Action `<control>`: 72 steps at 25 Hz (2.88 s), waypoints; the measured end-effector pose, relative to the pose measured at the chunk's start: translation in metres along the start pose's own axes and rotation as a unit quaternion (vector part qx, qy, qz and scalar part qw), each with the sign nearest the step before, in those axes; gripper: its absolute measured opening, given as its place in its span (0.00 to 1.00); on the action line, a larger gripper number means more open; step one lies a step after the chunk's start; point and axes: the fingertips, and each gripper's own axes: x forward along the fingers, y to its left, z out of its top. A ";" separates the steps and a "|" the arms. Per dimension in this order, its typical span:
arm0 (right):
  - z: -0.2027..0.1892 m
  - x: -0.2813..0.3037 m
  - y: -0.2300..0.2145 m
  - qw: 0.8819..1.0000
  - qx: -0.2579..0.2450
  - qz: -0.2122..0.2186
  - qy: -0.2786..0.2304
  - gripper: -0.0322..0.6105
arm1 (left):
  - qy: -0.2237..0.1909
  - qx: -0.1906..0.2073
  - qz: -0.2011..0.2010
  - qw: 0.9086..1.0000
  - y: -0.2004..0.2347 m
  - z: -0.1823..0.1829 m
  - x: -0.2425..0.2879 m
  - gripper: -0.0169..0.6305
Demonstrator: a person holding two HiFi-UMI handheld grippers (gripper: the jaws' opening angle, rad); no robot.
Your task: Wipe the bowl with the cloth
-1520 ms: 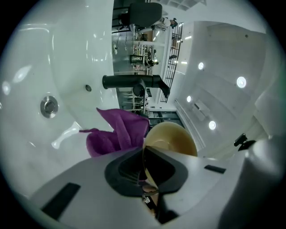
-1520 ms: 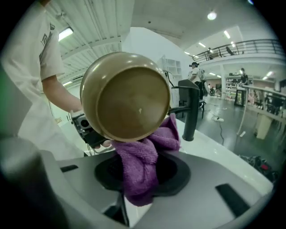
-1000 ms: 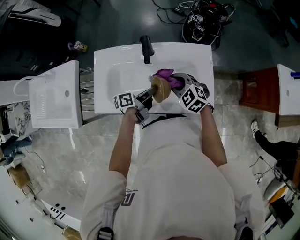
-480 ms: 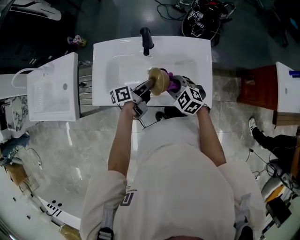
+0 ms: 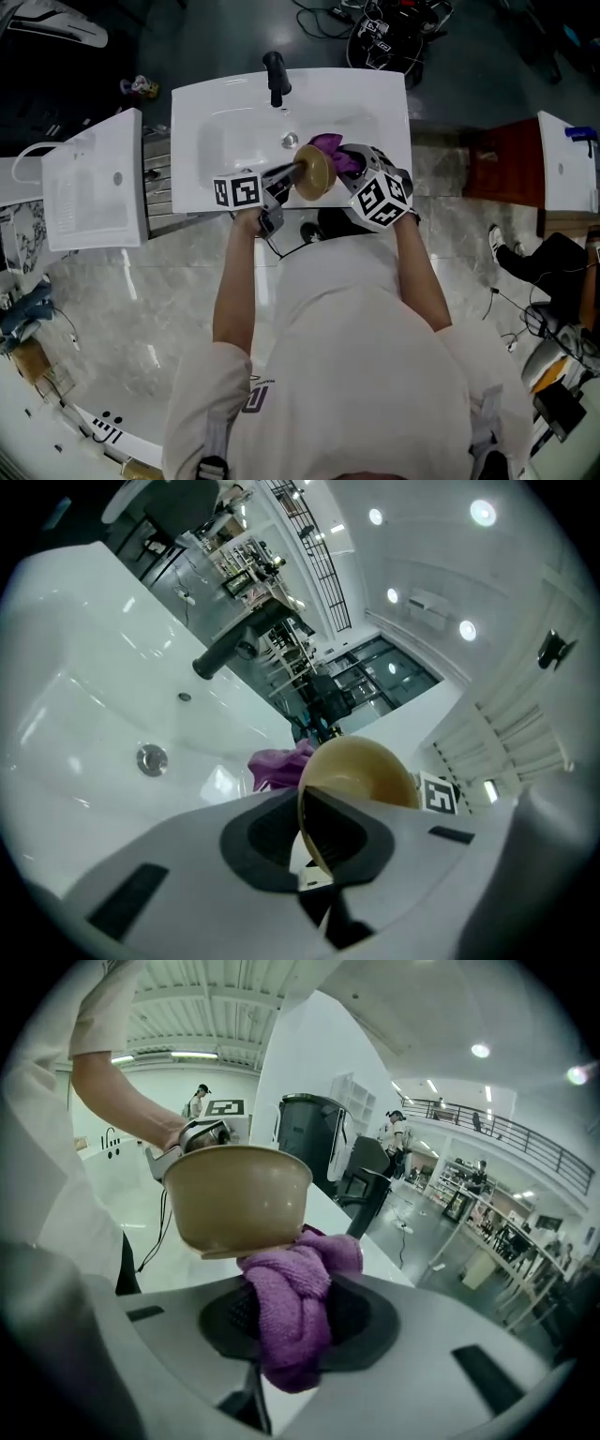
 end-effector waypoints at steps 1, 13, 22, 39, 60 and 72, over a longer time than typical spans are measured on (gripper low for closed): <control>-0.003 -0.001 0.001 1.000 -0.007 -0.004 0.008 0.21 | 0.008 0.009 0.005 1.000 0.001 -0.001 0.002 0.05; -0.003 -0.011 0.001 0.997 0.067 -0.019 -0.019 0.21 | 0.014 0.138 0.268 0.953 0.079 0.000 -0.030 0.05; -0.024 0.021 -0.006 0.961 0.274 -0.038 -0.007 0.22 | -0.095 0.110 0.384 0.912 0.099 0.017 -0.069 0.05; -0.031 0.031 -0.008 0.941 0.336 -0.032 -0.008 0.22 | -0.097 0.103 0.410 0.901 0.111 0.020 -0.070 0.05; -0.058 0.022 -0.030 0.934 0.355 -0.052 0.009 0.22 | -0.042 0.089 0.399 0.912 0.129 0.028 -0.025 0.05; -0.060 0.025 -0.027 0.937 0.345 -0.044 0.013 0.22 | -0.016 0.093 0.403 0.910 0.141 0.025 -0.018 0.05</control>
